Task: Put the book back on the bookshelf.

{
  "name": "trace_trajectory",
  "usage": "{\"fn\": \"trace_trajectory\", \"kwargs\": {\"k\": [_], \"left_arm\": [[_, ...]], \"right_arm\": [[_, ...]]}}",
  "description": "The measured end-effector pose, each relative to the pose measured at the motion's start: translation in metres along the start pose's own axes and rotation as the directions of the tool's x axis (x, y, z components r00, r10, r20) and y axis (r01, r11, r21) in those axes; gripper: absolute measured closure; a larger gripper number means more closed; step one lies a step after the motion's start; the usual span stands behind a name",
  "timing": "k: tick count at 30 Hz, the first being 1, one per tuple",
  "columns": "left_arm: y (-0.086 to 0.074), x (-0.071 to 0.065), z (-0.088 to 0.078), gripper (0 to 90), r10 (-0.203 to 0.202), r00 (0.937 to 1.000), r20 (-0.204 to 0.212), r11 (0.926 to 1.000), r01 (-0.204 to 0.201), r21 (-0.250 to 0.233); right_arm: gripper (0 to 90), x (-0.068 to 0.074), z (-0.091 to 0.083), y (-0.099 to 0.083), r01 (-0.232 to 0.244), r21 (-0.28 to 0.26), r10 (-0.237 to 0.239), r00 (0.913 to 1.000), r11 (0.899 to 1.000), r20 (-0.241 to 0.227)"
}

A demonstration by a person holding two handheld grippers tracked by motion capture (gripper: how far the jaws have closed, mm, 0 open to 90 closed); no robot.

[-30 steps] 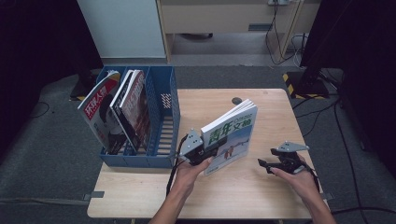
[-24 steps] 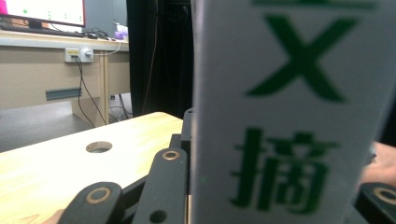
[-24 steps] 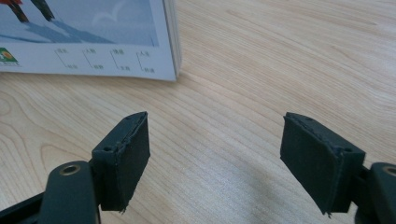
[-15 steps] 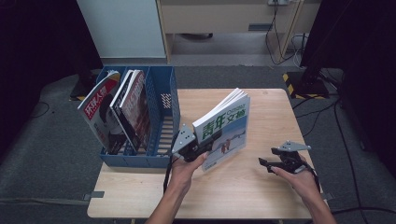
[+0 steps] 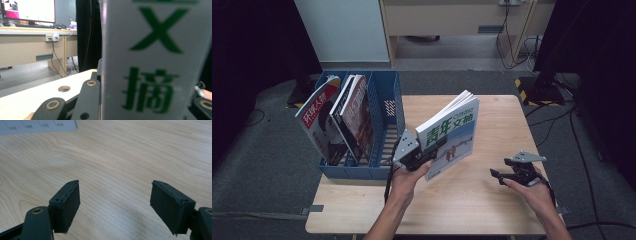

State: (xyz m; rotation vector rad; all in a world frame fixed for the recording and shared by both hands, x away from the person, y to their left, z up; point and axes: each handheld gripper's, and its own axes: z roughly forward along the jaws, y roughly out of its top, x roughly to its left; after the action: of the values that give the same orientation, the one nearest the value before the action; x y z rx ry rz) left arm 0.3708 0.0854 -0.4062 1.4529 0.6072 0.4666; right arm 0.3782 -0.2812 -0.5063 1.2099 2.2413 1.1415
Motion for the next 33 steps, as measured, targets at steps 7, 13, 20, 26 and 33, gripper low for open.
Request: {"fn": "trace_trajectory", "kwargs": {"k": [7,13,20,26,33], "left_arm": [[0.018,0.005,-0.008,73.6,0.011,0.9997,-0.023,0.9999,-0.012,-0.011],[0.03,0.008,-0.015,73.6,0.019,0.9991,-0.038,0.9995,-0.02,-0.026],[0.036,0.014,-0.022,73.6,0.023,0.9982,-0.055,0.9992,-0.025,-0.03],[0.038,0.019,-0.025,73.6,0.024,0.9972,-0.07,0.9992,-0.026,-0.029],[0.044,0.023,-0.03,73.6,0.023,0.9967,-0.078,0.9989,-0.026,-0.039]], "right_arm": [[24.9,-0.003,-0.002,-0.001,-0.011,-0.004,0.012,0.9999,1.0,0.008],[25.0,-0.003,-0.004,-0.002,-0.014,-0.013,0.014,0.9998,1.0,0.015],[25.2,-0.004,-0.002,-0.003,-0.026,-0.012,0.026,0.9994,1.0,0.022],[25.1,-0.005,-0.001,-0.004,-0.03,-0.008,0.03,0.9992,1.0,0.026],[24.1,-0.007,0.001,-0.005,-0.049,0.004,0.049,0.9975,0.999,0.05]]}}
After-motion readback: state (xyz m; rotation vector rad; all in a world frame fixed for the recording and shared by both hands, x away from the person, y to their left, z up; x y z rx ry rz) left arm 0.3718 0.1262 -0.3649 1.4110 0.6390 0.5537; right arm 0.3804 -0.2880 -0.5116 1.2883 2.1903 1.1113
